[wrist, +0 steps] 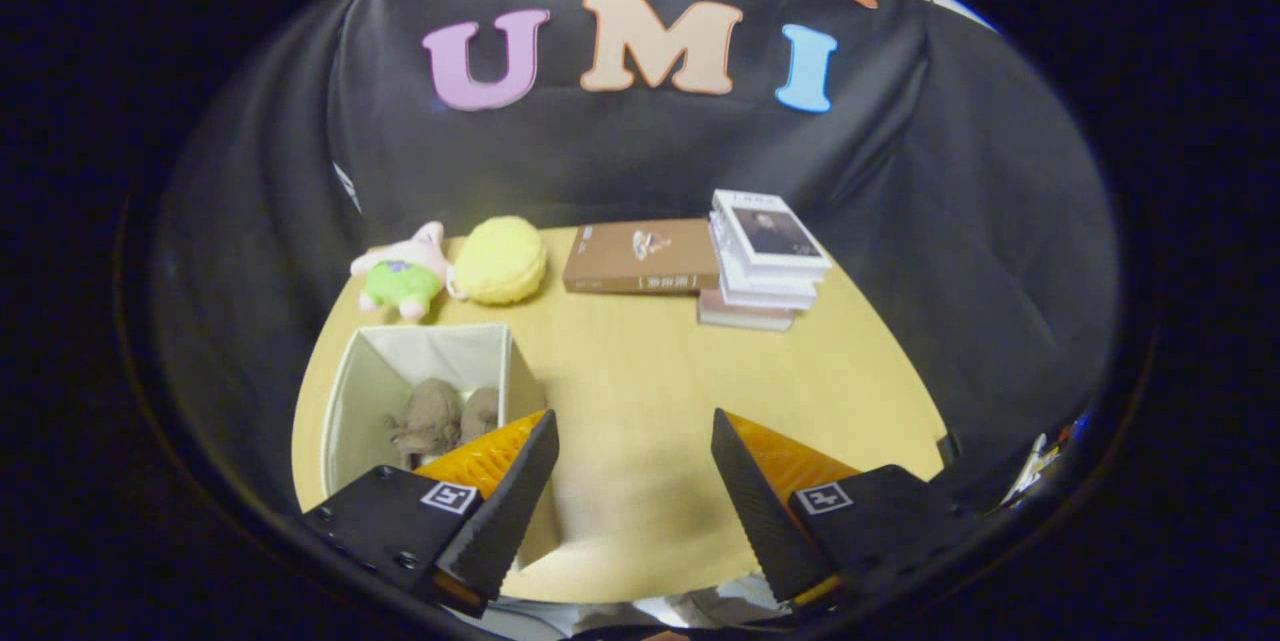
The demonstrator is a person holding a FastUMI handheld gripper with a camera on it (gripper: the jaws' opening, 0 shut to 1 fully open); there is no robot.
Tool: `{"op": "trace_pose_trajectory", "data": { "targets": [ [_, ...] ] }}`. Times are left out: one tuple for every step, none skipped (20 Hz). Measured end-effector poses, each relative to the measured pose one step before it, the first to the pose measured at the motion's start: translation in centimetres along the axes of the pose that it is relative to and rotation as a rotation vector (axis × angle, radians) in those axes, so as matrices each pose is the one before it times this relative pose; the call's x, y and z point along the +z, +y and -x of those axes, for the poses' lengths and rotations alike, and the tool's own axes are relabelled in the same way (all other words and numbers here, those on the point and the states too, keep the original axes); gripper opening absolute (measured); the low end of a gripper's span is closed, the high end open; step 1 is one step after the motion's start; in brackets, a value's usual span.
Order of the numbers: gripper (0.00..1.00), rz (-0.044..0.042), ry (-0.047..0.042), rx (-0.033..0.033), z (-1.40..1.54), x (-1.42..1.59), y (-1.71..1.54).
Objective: Open the storage box then place both shoes into the box .Put the left shoe in first, then the right shoe, with the right side of both shoes facing outward in a uniform manner.
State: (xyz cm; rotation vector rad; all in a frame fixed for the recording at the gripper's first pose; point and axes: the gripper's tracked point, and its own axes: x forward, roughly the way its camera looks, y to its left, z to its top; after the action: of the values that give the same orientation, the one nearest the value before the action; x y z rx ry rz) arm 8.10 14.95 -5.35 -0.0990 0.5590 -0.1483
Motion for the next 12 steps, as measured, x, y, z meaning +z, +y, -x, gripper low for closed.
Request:
{"op": "trace_pose_trajectory", "data": {
  "targets": [
    [0.99,-0.00114,-0.05865,0.02247,-0.136,1.252,-1.005],
    [0.99,-0.00243,-0.04709,0.016,0.002,0.909,-0.81],
    [0.99,-0.00659,-0.04808,0.0252,0.013,0.915,-0.613],
    [0.99,0.00062,-0.04079,0.02092,0.177,0.72,-0.634],
    [0.99,0.01098,-0.05289,0.01965,0.642,0.961,-0.79],
    [0.99,0.01344,-0.04919,0.01987,0.508,0.901,-0.49],
    [0.99,0.01178,-0.05802,0.0215,0.516,1.012,-0.269],
    [0.99,0.00886,-0.05187,0.01036,0.262,0.897,-0.396],
    [0.99,0.0066,-0.04631,0.00216,0.326,0.299,-0.758],
    [0.99,0.00135,-0.03284,0.0014,0.382,0.309,-0.489],
    [0.99,-0.00297,-0.03354,0.0013,0.385,0.315,-0.516],
    [0.99,-0.00499,-0.03432,0.00553,0.514,0.408,-0.335]
  ]
}}
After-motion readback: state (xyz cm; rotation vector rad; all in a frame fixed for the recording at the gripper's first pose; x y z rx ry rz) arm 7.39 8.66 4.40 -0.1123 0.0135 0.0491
